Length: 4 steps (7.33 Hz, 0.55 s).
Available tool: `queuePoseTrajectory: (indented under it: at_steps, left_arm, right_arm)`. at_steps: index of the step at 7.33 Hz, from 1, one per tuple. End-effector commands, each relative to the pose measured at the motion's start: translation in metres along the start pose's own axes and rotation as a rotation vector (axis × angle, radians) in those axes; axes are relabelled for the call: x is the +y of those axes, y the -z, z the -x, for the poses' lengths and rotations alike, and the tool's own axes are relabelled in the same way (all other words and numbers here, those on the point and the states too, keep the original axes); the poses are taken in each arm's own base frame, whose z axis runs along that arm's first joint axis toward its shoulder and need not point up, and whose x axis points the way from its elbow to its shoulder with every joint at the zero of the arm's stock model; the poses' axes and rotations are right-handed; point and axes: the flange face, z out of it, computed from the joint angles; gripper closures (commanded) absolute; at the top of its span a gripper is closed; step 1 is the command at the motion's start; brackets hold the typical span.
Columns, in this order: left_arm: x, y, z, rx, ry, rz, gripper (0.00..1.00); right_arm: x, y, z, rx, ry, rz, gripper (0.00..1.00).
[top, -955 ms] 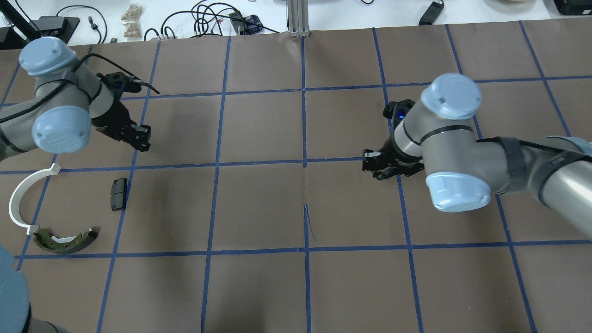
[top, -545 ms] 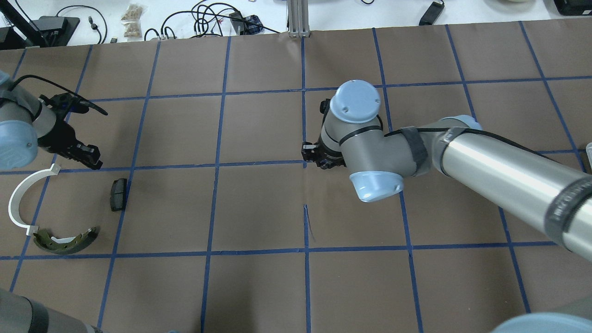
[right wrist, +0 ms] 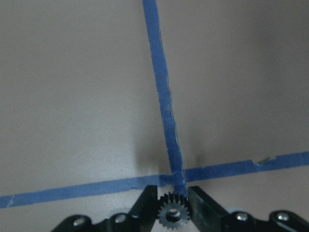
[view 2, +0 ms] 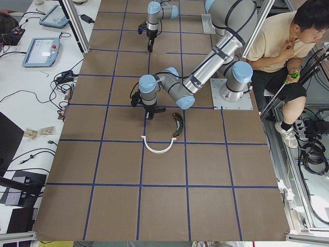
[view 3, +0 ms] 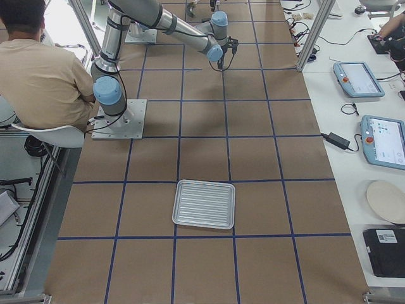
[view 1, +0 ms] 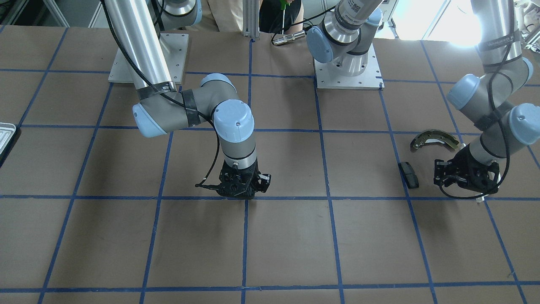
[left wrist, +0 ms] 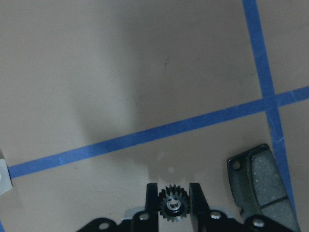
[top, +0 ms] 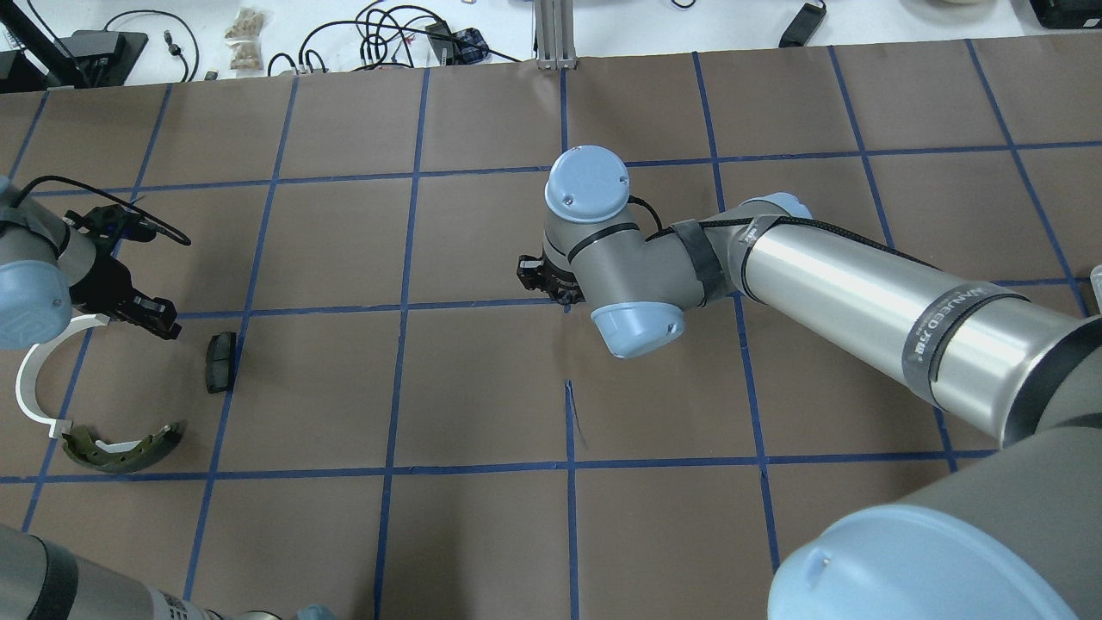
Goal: Place bearing gear from tray to pile
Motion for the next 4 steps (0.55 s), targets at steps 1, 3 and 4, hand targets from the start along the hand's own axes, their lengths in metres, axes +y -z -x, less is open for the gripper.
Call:
queuePoseTrajectory:
  at_steps: [1,3,4]
  left_arm:
    - [-0.003,0.027,-0.014,-0.021,-0.012,-0.024,0.23]
    - [-0.030,0.055,-0.070,-0.017,-0.030,-0.070,0.23]
    - [-0.053,0.058,-0.119,-0.012,-0.015,-0.081,0.23]
  right_arm:
    - [-0.020,0.023,-0.004,-0.011,-0.002,-0.019,0.00]
    - [-0.079,0.129,-0.034,0.037,0.004,0.046,0.00]
    - [-0.099,0.186,-0.064,0.053,0.037,0.069,0.00]
